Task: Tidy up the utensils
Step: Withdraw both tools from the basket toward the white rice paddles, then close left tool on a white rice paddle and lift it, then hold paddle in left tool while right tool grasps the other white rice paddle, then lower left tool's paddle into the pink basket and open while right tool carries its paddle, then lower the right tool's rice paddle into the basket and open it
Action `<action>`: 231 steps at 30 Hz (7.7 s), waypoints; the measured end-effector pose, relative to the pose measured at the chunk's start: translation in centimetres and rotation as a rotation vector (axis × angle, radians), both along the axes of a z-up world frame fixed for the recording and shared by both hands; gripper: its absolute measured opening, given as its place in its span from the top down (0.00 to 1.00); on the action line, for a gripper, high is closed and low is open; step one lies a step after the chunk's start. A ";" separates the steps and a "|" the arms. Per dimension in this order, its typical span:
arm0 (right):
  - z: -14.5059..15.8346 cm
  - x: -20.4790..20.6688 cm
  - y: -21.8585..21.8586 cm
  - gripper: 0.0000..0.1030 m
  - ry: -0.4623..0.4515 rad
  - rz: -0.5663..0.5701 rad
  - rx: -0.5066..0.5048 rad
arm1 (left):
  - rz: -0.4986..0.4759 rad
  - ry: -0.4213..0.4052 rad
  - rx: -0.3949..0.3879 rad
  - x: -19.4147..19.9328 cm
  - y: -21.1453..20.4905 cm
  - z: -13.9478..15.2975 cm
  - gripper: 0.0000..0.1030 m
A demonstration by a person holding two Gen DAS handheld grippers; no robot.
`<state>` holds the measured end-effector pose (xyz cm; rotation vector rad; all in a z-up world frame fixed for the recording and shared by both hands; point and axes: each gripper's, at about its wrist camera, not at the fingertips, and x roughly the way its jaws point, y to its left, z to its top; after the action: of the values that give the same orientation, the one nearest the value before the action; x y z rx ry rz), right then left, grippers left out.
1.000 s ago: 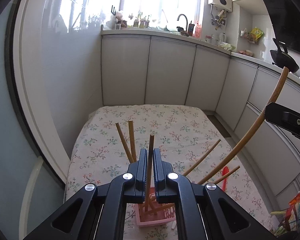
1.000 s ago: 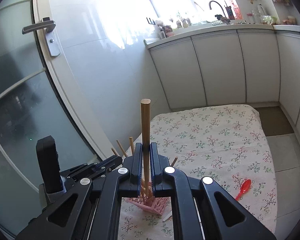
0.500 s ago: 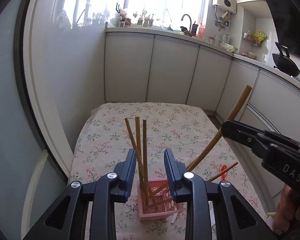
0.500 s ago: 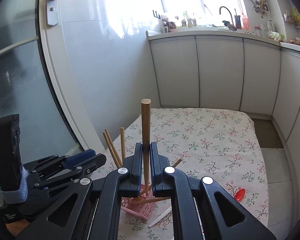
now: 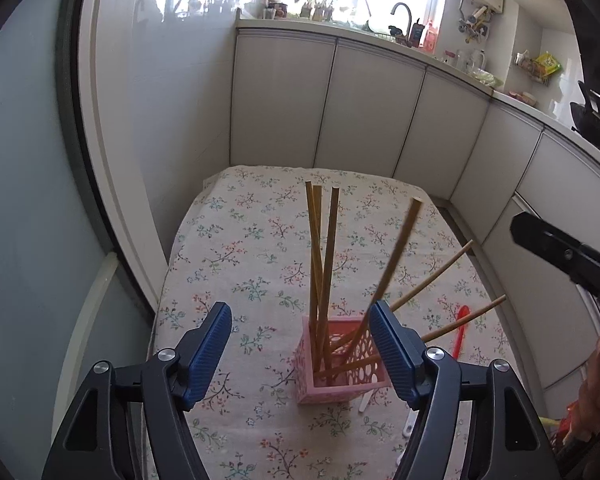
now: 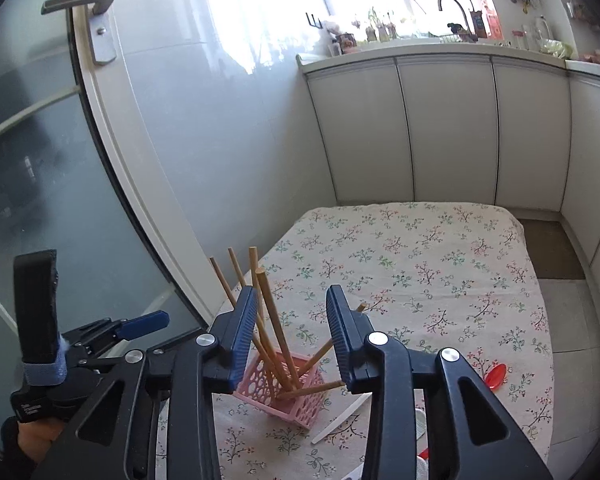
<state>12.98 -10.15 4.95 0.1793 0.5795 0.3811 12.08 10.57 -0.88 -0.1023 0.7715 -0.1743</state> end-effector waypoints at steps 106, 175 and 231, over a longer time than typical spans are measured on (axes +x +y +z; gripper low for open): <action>-24.8 2.8 -13.6 0.83 0.936 -0.032 0.276 | -0.308 0.121 0.139 -4.4 -15.8 -6.4 0.55; -4.1 -3.2 -15.2 0.97 0.309 -0.136 0.196 | 0.110 -0.054 0.017 -1.0 -3.4 -1.1 0.22; -0.8 0.0 -3.2 0.43 0.237 -0.122 -0.160 | 0.053 0.254 0.096 -3.9 0.1 -6.3 0.15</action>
<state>12.94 -13.34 4.12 0.1056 0.8251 0.1944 8.17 10.68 -7.17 -0.0538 1.0283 -0.0744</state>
